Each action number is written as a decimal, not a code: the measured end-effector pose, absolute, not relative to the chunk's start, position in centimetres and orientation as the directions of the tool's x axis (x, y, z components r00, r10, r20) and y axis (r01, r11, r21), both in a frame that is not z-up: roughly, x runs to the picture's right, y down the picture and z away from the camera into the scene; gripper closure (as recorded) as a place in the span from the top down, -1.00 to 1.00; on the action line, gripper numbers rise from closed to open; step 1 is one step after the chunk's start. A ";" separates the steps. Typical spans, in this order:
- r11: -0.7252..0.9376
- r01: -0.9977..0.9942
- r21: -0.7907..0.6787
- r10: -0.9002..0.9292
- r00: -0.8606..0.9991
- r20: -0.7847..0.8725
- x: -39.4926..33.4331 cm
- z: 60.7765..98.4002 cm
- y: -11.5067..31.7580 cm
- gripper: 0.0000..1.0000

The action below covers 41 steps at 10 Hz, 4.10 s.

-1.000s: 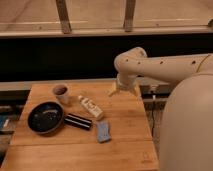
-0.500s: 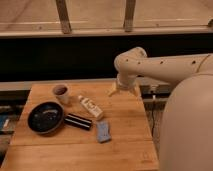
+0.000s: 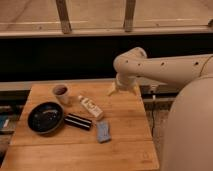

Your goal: Place the bottle in the ceramic bowl

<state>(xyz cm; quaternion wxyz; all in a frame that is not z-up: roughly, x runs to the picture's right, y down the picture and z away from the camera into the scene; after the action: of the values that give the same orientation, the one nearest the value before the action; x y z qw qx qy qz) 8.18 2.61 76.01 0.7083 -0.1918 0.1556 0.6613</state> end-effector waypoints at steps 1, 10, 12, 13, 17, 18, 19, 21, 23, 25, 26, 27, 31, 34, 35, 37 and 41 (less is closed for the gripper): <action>0.074 -0.993 -0.095 0.882 0.110 -0.459 6.4 75.8 2.7 0.60; 0.281 -0.908 -0.312 0.813 0.398 -0.426 -1.8 77.9 5.0 0.60; 0.315 -0.872 -0.374 0.787 0.461 -0.411 -4.3 79.3 5.1 0.60; 0.319 -0.849 -0.421 0.773 0.490 -0.402 -5.9 80.0 5.4 0.60; 0.327 -0.830 -0.452 0.764 0.514 -0.391 -6.7 80.7 5.5 0.60; 0.324 -0.831 -0.452 0.761 0.513 -0.397 -6.7 80.7 5.6 0.60; 0.323 -0.830 -0.455 0.756 0.515 -0.404 -6.7 81.0 6.0 0.60; 0.349 -0.814 -0.465 0.724 0.549 -0.417 -7.9 83.1 7.0 0.60; 0.385 -0.796 -0.467 0.685 0.586 -0.433 -9.6 84.8 7.3 0.60; 0.404 -0.786 -0.467 0.659 0.605 -0.448 -9.5 85.9 7.6 0.60; 0.413 -0.778 -0.473 0.644 0.617 -0.453 -9.8 86.4 8.1 0.60; 0.421 -0.768 -0.483 0.626 0.631 -0.458 -10.1 87.3 9.0 0.60; 0.393 -0.762 -0.515 0.594 0.638 -0.490 -9.3 90.0 11.6 0.60; 0.373 -0.756 -0.538 0.577 0.643 -0.503 -8.9 90.6 12.6 0.21; 0.373 -0.753 -0.542 0.575 0.646 -0.502 -9.0 90.6 12.7 0.02; 0.379 -0.749 -0.544 0.578 0.651 -0.493 -9.0 90.2 12.6 -0.43; 0.375 -0.757 -0.535 0.616 0.635 -0.467 -8.5 88.9 11.4 -1.00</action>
<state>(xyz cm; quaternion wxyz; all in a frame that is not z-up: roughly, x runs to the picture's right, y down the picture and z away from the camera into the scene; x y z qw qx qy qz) -8.46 11.40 88.93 0.8237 -0.3729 0.0948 0.4166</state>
